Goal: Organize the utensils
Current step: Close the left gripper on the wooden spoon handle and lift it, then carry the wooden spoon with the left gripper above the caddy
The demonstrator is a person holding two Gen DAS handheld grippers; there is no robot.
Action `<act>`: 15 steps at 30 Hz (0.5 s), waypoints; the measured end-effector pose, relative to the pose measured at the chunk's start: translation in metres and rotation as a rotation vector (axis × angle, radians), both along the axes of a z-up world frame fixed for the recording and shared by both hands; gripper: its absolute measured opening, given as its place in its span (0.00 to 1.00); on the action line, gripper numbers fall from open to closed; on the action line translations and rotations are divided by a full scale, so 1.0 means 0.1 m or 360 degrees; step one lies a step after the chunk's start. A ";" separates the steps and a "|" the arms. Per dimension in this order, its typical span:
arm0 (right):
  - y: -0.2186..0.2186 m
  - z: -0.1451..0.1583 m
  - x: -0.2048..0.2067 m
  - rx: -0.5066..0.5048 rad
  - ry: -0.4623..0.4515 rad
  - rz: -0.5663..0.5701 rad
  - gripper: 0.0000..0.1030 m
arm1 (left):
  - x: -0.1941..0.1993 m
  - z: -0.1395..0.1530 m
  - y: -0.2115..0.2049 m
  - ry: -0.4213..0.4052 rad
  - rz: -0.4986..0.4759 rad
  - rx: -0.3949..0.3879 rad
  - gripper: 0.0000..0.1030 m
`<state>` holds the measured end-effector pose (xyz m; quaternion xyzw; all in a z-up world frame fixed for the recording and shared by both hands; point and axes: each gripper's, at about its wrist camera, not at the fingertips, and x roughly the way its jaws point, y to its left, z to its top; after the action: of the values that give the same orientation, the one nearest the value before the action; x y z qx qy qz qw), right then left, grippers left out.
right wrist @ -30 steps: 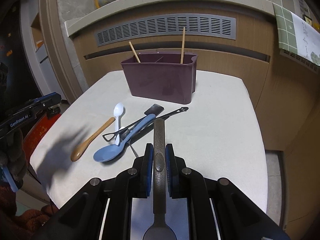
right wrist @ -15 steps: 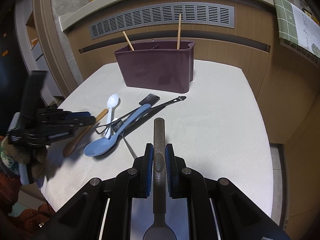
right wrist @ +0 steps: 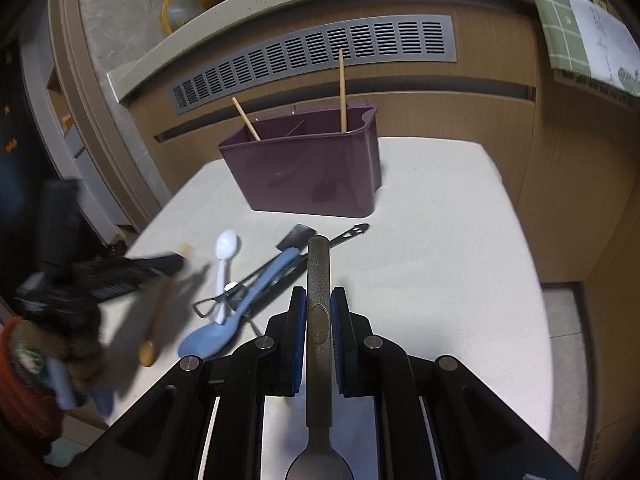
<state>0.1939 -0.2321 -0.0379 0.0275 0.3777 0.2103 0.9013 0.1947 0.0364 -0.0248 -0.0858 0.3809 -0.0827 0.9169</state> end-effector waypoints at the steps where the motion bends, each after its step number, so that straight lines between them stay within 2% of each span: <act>1: 0.01 -0.02 0.00 -0.0037 -0.0001 -0.0013 0.10 | -0.08 0.07 0.00 -0.0043 0.0005 0.0008 0.12; 5: 0.06 -0.14 0.04 -0.0084 0.0056 0.0006 0.10 | -0.26 0.23 0.02 -0.0133 0.0030 0.0052 0.12; 15: 0.16 -0.52 0.17 -0.0234 0.0219 0.0087 0.11 | -0.36 0.29 0.09 -0.0169 0.0035 0.0014 0.12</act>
<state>0.2106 -0.2164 -0.0903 -0.0345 0.4538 0.2040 0.8668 0.1585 0.0449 0.0043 -0.0813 0.3311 -0.0754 0.9370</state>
